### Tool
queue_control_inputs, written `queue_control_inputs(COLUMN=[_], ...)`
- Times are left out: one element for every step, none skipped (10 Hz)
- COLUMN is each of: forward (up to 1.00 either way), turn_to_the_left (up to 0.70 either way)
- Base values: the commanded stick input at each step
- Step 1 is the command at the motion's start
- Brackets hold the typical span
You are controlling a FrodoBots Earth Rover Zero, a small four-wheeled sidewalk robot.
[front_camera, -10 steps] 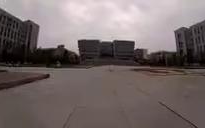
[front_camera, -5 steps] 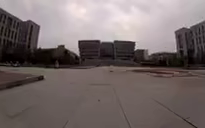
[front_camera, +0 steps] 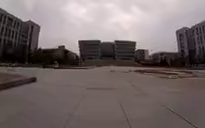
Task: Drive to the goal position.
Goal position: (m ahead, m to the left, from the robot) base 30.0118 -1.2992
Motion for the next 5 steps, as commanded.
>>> queue_control_inputs(forward=[1.00,1.00,1.00,1.00,1.00], turn_to_the_left=[0.00,0.00,0.00,0.00,0.00])
